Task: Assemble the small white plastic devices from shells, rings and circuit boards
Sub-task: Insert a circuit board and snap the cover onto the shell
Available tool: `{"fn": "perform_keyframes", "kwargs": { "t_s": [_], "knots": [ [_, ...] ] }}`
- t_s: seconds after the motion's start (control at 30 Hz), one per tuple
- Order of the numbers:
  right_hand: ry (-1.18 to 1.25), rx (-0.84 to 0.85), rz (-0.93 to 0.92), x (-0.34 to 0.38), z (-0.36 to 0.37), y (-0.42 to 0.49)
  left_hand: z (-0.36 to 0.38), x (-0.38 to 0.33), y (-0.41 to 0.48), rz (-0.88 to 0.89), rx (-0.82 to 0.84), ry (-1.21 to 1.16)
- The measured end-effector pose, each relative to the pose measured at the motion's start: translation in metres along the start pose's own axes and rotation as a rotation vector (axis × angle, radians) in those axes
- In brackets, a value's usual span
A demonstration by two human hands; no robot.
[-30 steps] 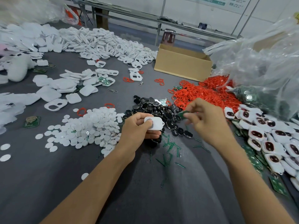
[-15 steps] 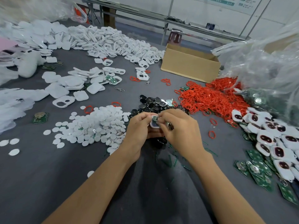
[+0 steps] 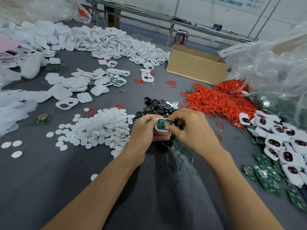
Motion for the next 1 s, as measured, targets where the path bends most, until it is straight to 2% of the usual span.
{"fn": "perform_keyframes", "kwargs": {
  "t_s": [0.23, 0.53, 1.0],
  "knots": [
    [-0.057, 0.033, -0.024, 0.0000, -0.0009, -0.0017, 0.0005, -0.0001, 0.0000, -0.002, -0.001, -0.010],
    [0.056, 0.046, -0.031, 0.0001, -0.0039, -0.0021, 0.0015, -0.0012, -0.0020, 0.000, 0.006, -0.004],
    [-0.015, 0.036, -0.021, 0.0004, 0.0010, -0.0028, 0.0001, 0.0010, -0.0002, -0.002, 0.008, -0.005]
  ]
}}
Point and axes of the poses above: each hand's wrist, its own y-axis towards the middle knuckle, its own z-axis out of the palm, x = y × z, the point moved 5 cm from there along y, towards the middle knuckle, and after that the axes turned 9 degrees about y, right-handed, at the moved point
